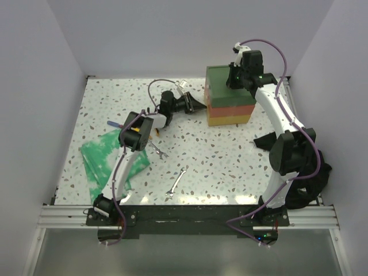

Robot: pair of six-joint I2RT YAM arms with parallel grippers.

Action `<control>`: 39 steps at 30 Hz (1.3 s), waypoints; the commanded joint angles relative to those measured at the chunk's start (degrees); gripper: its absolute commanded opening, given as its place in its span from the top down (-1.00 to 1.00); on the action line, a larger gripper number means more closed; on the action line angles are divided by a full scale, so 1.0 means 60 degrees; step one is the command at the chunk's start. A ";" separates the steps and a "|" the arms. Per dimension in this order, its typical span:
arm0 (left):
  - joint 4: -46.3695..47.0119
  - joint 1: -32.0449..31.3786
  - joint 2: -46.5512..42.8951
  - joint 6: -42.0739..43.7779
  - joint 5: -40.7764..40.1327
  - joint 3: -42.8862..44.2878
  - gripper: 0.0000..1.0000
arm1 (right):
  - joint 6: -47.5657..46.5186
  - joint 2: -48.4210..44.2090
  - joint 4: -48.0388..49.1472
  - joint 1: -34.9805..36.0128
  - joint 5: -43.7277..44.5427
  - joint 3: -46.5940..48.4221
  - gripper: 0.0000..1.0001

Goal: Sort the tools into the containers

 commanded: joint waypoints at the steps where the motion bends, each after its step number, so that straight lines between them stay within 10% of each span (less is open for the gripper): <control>1: 0.0417 0.0222 -0.0340 0.0482 -0.0145 -0.0366 0.87 | -0.0194 0.0470 -0.1318 -0.0050 0.0584 -0.0448 1.00; 24: -0.0504 0.2083 -0.3548 0.1872 0.0822 -0.4220 0.96 | 0.0173 0.0894 -0.0996 -0.0211 0.0174 -0.0229 1.00; 30: -0.2696 0.2420 -0.4016 0.2982 0.0750 -0.4236 0.12 | 0.0173 0.0865 -0.0879 -0.0226 0.0116 -0.0170 1.00; 39: -0.5806 0.2743 -0.5759 0.4978 -0.0042 -0.4294 -0.39 | 0.0188 0.0455 -0.0513 -0.0197 0.0145 -0.0433 0.97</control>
